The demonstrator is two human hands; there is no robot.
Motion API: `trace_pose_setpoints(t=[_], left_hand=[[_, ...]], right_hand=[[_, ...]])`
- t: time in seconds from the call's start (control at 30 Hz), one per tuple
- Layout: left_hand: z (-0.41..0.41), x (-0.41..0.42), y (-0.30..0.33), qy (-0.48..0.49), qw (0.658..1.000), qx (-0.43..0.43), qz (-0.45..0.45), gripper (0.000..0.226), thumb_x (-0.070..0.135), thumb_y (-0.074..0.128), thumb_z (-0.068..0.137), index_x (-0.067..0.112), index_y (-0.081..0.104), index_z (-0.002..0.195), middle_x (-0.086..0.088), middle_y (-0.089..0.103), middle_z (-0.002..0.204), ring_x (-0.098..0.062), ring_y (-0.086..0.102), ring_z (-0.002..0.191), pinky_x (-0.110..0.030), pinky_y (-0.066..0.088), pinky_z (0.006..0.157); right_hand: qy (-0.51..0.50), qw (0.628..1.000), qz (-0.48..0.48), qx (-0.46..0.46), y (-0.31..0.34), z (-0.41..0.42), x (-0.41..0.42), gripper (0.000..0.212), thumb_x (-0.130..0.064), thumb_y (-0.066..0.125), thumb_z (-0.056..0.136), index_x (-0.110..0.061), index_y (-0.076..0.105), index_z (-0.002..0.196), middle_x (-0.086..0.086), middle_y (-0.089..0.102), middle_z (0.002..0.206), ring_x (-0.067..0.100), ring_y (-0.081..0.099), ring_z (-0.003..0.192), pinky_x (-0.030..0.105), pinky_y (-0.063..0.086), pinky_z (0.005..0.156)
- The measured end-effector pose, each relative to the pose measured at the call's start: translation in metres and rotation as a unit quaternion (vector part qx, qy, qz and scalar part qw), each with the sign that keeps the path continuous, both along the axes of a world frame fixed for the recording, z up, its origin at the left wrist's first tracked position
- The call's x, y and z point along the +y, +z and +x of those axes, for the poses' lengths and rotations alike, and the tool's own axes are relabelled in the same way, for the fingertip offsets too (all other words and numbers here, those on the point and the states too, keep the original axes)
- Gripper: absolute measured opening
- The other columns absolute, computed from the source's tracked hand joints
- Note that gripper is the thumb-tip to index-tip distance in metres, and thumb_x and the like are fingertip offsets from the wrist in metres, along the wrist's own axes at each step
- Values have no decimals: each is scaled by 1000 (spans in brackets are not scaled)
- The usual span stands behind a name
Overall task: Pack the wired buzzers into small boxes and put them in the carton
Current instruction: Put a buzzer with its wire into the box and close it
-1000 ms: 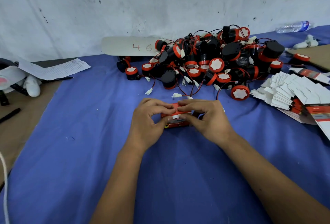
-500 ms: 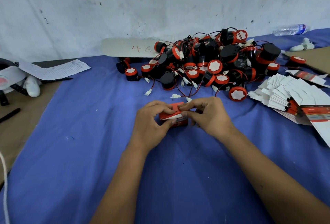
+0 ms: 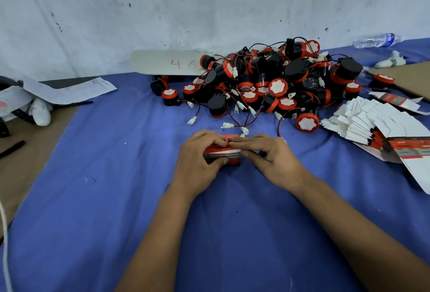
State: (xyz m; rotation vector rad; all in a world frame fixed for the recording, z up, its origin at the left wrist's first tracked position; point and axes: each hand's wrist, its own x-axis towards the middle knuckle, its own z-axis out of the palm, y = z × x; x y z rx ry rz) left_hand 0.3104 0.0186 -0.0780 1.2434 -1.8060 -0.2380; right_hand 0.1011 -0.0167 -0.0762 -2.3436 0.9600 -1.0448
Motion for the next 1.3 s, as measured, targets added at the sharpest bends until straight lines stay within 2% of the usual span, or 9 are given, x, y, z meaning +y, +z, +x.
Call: trace_pose_setpoints(t=[0.27, 0.4, 0.5, 0.6, 0.77, 0.83, 0.9, 1.17, 1.3], left_hand=[[-3, -1, -3, 17, 1000, 10, 10, 32, 5, 88, 69, 14, 73, 95, 4, 69, 107, -18, 63, 105, -38, 51, 92], [-3, 1, -1, 7, 1000, 23, -5, 32, 11, 86, 70, 15, 72, 99, 7, 69, 103, -15, 63, 100, -34, 52, 89], [-5, 2, -1, 10, 999, 27, -15, 33, 17, 84, 72, 15, 70, 102, 9, 67, 103, -13, 62, 97, -28, 51, 87], [-6, -1, -4, 14, 1000, 18, -13, 33, 15, 87, 74, 17, 69, 101, 10, 66, 103, -13, 61, 98, -27, 49, 87], [-14, -3, -11, 48, 999, -13, -19, 20, 16, 84, 80, 18, 68, 91, 9, 66, 105, -19, 57, 104, -33, 47, 86], [-14, -4, -13, 49, 998, -17, -25, 18, 16, 83, 80, 17, 67, 89, 8, 66, 107, -20, 56, 105, -32, 47, 87], [-15, -4, -13, 47, 998, -24, -38, 17, 17, 81, 80, 15, 66, 88, 6, 66, 109, -21, 56, 109, -29, 45, 91], [-5, -6, -15, 17, 999, -32, -19, 13, 5, 82, 84, 8, 74, 93, 8, 71, 126, -20, 62, 125, -36, 50, 104], [-1, -5, -16, 10, 1000, -27, 12, 18, 1, 79, 87, 8, 81, 103, 12, 67, 126, -16, 56, 132, -25, 41, 111]], right_hand=[[-49, 974, 144, -167, -7, 11, -2, 26, 3, 68, 94, -22, 78, 96, 3, 75, 74, 20, 73, 62, 30, 61, 59], [-71, 982, 104, -139, -7, 13, -2, 29, 1, 69, 94, -26, 78, 94, 2, 70, 60, 19, 69, 52, 29, 60, 56], [-91, 989, 49, -104, -8, 15, 0, 18, -1, 72, 92, -16, 80, 98, -10, 67, 58, 10, 66, 49, 26, 58, 55], [-110, 991, 6, -74, -9, 17, 3, 17, -2, 75, 90, -13, 81, 101, -22, 69, 73, -2, 64, 55, 13, 50, 59], [-63, 996, 0, -67, -5, 12, 11, 22, 1, 72, 92, -12, 80, 107, -9, 76, 108, -11, 67, 79, 4, 45, 68], [-25, 999, 3, -39, -4, 4, 12, 27, 2, 69, 94, -12, 78, 115, -7, 73, 122, -1, 67, 97, 7, 47, 77], [-14, 1000, -4, -8, -4, -1, 10, 31, 1, 69, 93, -15, 77, 118, -8, 70, 129, 13, 64, 103, 22, 51, 89], [-25, 996, -79, 31, -10, -2, 5, 23, -6, 76, 89, -17, 80, 108, -10, 69, 131, 23, 55, 115, 33, 50, 98], [-54, 987, -146, 39, -12, 7, 3, 9, -12, 80, 87, -15, 80, 96, -7, 74, 117, 27, 55, 123, 31, 48, 103]])
